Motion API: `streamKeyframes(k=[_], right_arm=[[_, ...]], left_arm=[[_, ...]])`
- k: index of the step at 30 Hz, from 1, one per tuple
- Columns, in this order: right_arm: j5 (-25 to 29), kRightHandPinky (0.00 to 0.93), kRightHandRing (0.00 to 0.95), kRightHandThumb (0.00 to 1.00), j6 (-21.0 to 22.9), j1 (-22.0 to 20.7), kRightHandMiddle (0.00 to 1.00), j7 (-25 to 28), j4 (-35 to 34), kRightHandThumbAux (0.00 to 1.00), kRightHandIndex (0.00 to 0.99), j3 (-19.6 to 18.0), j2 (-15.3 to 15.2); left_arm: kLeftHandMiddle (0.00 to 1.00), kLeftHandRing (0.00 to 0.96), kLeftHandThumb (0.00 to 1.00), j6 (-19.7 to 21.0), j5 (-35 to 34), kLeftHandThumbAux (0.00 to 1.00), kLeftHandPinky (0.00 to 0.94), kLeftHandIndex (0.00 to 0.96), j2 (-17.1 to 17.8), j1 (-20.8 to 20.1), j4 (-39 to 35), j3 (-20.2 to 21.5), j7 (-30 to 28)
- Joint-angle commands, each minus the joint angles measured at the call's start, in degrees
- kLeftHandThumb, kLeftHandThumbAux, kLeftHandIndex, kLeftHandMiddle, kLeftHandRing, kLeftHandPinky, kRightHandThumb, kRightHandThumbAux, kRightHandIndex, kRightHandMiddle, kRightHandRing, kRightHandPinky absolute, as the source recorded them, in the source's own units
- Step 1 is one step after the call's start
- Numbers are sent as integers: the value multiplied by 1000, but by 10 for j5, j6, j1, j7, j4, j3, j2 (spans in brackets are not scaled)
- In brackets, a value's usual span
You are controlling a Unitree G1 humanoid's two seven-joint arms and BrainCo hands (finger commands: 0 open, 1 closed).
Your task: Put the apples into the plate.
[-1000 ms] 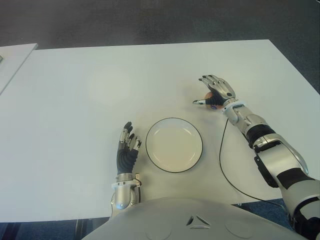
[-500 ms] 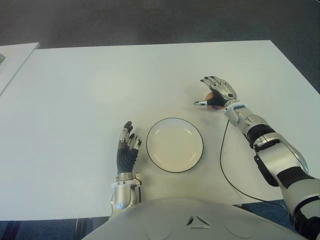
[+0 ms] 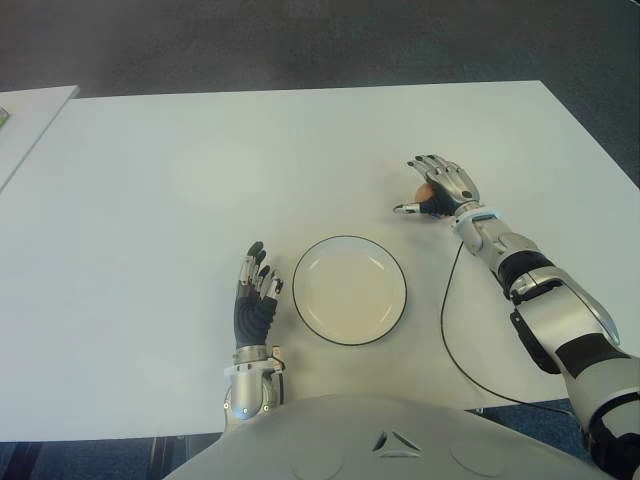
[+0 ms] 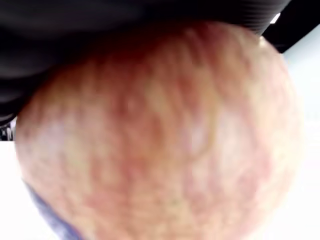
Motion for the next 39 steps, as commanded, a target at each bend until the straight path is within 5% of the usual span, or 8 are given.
streamKeyframes(k=[1,39], right_arm=[[-2,0,0,258,15,41,0,16,31,321,0,18,-2],[8,0,0,289,6,32,0,34,45,359,0,53,-22]], left_arm=[[49,16,138,-9,-4,602,0,41,-8,13,6,-3,-5],[35,6,151,-9,-10,606,0,34,-6,5,10,-7,-9]])
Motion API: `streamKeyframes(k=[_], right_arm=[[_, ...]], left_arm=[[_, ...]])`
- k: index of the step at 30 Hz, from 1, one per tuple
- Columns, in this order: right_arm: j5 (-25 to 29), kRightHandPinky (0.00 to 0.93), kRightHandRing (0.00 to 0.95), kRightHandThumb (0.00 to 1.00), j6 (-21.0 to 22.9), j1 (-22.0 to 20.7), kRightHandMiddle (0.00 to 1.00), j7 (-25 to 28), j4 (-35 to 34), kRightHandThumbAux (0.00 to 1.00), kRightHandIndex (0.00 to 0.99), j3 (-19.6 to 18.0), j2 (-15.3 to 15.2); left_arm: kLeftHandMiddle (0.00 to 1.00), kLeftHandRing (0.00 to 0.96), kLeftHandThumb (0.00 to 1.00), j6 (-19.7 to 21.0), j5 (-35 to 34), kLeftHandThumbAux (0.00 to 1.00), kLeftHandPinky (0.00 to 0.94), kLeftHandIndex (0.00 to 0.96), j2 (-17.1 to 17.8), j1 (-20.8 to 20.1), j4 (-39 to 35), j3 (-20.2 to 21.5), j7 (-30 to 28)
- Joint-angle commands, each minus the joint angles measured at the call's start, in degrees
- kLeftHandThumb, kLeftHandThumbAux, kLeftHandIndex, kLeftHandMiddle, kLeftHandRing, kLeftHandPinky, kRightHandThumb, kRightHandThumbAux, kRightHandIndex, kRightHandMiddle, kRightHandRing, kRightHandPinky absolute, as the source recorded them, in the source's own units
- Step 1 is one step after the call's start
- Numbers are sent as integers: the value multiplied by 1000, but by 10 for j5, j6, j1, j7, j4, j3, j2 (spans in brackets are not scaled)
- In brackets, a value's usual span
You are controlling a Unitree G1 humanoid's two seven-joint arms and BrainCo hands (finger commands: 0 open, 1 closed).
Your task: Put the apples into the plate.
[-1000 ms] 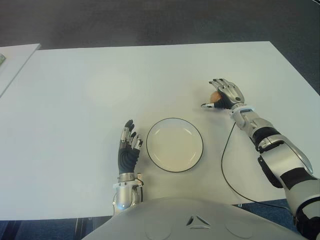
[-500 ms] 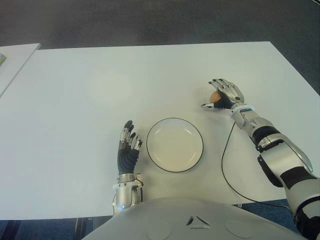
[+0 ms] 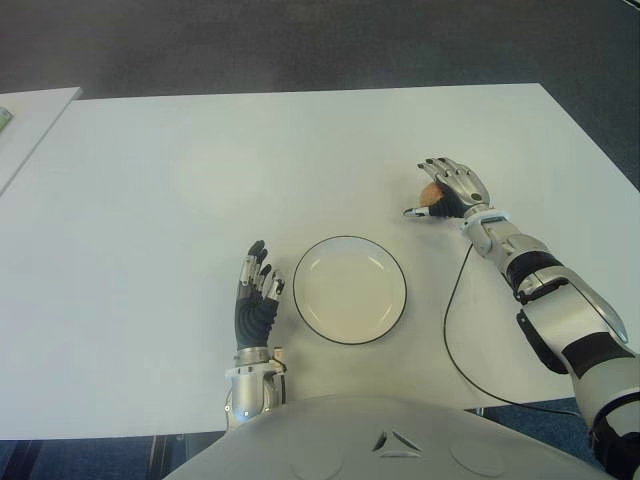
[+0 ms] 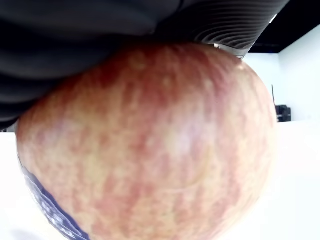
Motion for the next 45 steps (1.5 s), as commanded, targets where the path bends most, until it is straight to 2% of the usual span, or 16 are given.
streamKeyframes(k=[1,16,24,26,27,32,33,36,41,45], right_arm=[[-7,0,0,290,7,37,0,34,29,359,0,15,-7],[-2,23,0,297,-2,32,0,37,27,371,0,15,-8],[-7,106,16,346,-7,27,8,29,28,411,19,21,-9],[-7,169,90,378,-7,26,83,28,28,424,99,23,-9],[-7,235,173,413,-7,25,165,27,28,436,170,24,-9],[-20,440,412,509,-4,21,407,18,28,470,370,39,-11],[-24,497,467,578,-3,20,470,16,28,553,392,43,-12],[-33,591,552,664,2,16,568,12,30,653,420,55,-14],[-34,682,645,706,5,12,664,11,34,696,435,65,-14],[-21,713,703,714,0,13,727,13,37,708,439,58,-13]], left_arm=[[34,7,150,5,-5,606,0,33,-8,1,10,-2,-9],[41,19,174,11,-11,605,17,44,-11,0,7,-5,-9],[41,17,173,2,-7,610,18,44,-9,-5,15,-2,-7],[41,18,174,3,-6,612,22,43,-9,-6,16,-2,-6],[40,18,174,3,-5,613,22,42,-9,-6,16,-2,-6],[38,16,172,6,-3,618,19,39,-7,-7,16,-1,-6],[37,16,172,6,-3,621,18,38,-7,-7,16,-1,-7],[38,16,172,6,-4,623,18,39,-7,-7,17,-1,-8],[39,17,179,7,-8,622,19,41,-7,-6,15,-1,-10],[42,20,180,5,-9,619,21,43,-6,-6,14,0,-10]])
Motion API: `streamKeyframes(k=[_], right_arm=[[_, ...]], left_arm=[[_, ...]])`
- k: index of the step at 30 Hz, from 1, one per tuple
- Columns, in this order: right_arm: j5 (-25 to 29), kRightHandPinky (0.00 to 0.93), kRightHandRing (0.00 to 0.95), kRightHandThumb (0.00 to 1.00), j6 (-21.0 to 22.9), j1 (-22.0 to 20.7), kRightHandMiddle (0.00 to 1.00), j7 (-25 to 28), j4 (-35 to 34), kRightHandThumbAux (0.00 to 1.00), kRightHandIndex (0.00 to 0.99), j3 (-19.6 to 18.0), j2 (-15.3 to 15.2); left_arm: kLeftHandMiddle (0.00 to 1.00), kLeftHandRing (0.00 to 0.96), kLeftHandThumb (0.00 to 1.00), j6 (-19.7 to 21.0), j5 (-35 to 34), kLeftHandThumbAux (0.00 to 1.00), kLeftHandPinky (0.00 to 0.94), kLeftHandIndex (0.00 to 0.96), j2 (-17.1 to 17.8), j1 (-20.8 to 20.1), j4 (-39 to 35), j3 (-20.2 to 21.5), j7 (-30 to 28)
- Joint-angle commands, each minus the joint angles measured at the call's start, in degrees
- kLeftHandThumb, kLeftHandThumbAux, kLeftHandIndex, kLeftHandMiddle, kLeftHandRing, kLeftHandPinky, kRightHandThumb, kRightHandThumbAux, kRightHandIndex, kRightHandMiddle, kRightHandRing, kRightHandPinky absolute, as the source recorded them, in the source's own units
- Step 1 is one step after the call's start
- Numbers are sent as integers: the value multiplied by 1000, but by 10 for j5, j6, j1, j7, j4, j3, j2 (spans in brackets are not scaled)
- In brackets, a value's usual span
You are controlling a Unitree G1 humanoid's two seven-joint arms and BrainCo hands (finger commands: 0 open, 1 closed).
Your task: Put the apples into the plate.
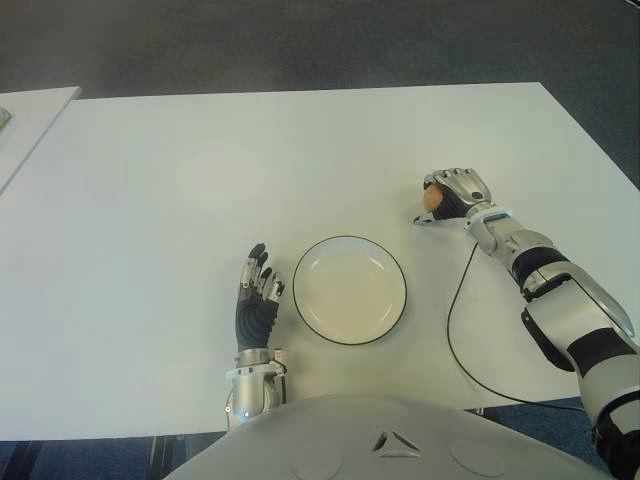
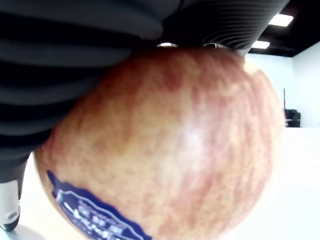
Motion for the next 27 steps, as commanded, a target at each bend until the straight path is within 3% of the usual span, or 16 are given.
streamKeyframes(k=[1,19,27], right_arm=[[-8,713,715,714,10,33,740,22,24,710,440,9,1],[31,650,719,717,5,33,756,76,23,714,442,-19,3],[39,669,725,718,6,34,760,88,21,713,442,-26,2]], left_arm=[[43,21,178,4,-3,617,21,44,-6,1,2,0,-10],[37,19,167,11,2,624,29,39,0,5,-4,1,-11],[34,17,167,11,-5,625,24,39,-1,8,-5,4,-14]])
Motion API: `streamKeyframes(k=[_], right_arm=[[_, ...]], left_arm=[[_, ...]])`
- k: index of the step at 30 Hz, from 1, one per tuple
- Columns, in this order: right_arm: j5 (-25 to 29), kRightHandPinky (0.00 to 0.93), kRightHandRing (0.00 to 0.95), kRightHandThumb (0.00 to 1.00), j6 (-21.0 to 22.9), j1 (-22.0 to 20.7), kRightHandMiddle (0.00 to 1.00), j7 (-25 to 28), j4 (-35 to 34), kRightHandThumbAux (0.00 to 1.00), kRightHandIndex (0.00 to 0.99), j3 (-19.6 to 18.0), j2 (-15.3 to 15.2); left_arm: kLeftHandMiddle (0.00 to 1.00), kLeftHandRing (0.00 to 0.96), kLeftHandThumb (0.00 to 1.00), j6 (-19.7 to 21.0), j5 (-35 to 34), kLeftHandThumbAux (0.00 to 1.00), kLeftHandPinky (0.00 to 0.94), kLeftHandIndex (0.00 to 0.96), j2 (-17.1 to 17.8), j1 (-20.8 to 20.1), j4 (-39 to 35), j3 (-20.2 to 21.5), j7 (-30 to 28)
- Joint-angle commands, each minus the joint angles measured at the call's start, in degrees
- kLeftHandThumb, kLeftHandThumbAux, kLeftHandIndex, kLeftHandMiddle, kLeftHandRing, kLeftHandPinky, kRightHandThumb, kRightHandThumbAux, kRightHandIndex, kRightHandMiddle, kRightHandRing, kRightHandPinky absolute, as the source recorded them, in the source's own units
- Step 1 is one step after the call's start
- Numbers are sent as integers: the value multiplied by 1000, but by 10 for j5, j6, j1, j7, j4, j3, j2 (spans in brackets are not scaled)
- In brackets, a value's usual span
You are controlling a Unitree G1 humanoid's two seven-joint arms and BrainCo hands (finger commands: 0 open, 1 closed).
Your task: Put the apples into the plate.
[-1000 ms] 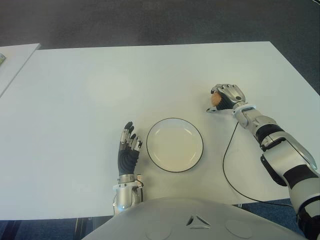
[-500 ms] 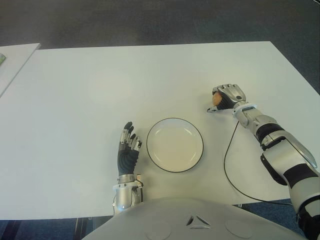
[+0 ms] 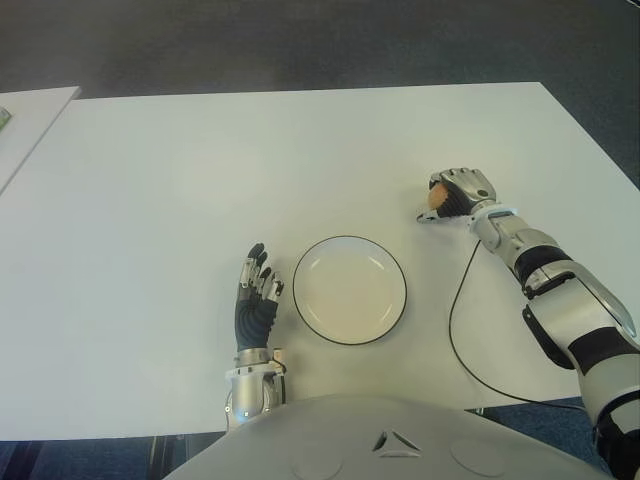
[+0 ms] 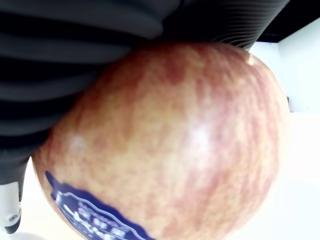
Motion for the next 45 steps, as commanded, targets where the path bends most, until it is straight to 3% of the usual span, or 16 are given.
streamKeyframes(k=[1,14,22,29,41,45], right_arm=[[-3,670,725,718,6,35,761,33,17,713,442,4,4],[1,620,704,719,1,36,744,28,14,712,442,-3,0],[13,742,747,720,-13,33,781,25,6,712,442,-14,-6],[25,778,787,722,-39,16,827,28,-17,712,441,-31,-21],[43,836,833,732,-101,23,865,-4,-97,710,441,-73,-50],[60,840,844,736,-132,48,869,9,-179,709,441,-98,-69]], left_arm=[[35,17,168,3,-3,624,25,40,-2,4,0,3,-10],[39,26,171,-12,1,598,45,47,0,2,10,9,-13],[36,25,169,-26,-1,613,45,44,2,1,16,10,-18],[36,24,165,-25,-3,609,44,43,0,8,9,10,-21],[49,37,178,-19,3,599,50,52,-7,20,2,4,-15],[55,46,194,-1,1,593,63,50,-11,26,-13,1,-11]])
